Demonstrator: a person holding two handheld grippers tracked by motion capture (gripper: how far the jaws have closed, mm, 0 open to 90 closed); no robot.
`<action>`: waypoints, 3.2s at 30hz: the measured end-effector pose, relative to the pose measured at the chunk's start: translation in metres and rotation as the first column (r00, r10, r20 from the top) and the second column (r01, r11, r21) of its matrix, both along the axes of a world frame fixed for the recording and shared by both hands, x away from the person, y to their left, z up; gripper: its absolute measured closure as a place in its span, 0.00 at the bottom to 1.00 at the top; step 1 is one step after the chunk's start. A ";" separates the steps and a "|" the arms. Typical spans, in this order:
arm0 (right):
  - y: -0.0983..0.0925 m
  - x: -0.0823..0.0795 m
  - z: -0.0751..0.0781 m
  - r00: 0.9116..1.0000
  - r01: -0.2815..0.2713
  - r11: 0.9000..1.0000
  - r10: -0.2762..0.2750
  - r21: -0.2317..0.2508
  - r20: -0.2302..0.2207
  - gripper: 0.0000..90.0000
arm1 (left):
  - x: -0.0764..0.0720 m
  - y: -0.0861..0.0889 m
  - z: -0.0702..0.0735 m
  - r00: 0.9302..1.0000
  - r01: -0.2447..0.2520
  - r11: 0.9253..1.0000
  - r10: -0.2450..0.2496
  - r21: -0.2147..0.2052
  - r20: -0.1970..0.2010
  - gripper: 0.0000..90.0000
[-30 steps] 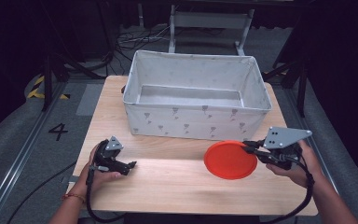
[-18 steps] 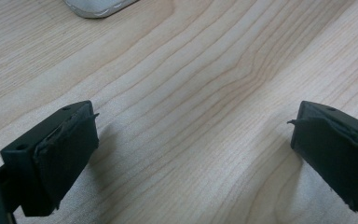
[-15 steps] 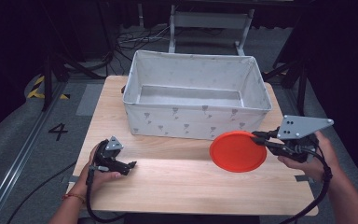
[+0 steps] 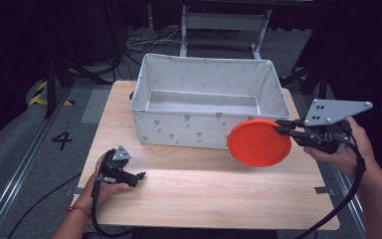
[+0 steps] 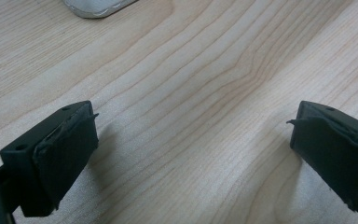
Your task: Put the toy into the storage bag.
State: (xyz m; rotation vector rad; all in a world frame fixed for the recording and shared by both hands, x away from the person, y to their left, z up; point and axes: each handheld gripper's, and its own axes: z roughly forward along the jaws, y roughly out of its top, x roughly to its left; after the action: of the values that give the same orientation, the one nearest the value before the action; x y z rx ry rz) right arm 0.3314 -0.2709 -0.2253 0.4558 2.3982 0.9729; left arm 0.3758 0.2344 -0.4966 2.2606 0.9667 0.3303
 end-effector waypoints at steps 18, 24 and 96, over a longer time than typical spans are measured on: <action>0.015 0.035 0.044 0.998 0.030 1.000 -0.029 -0.006 0.057 0.92 | 0.000 0.000 0.000 1.000 -0.001 1.000 0.001 -0.001 -0.001 0.01; 0.018 0.051 0.054 0.997 0.039 0.999 -0.040 0.009 0.060 0.92 | 0.000 0.000 0.000 1.000 0.000 1.000 0.000 0.000 0.000 0.01; 0.012 0.180 -0.075 0.941 -0.113 0.933 -0.011 -0.343 -0.338 0.91 | 0.000 0.000 0.000 1.000 -0.001 1.000 0.001 0.000 -0.003 0.01</action>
State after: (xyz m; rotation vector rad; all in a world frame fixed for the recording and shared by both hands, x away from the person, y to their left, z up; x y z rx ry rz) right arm 0.5119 -0.2585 -0.3001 0.4500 2.8306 0.4820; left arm 0.3762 0.2342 -0.4966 2.2616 0.9698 0.3271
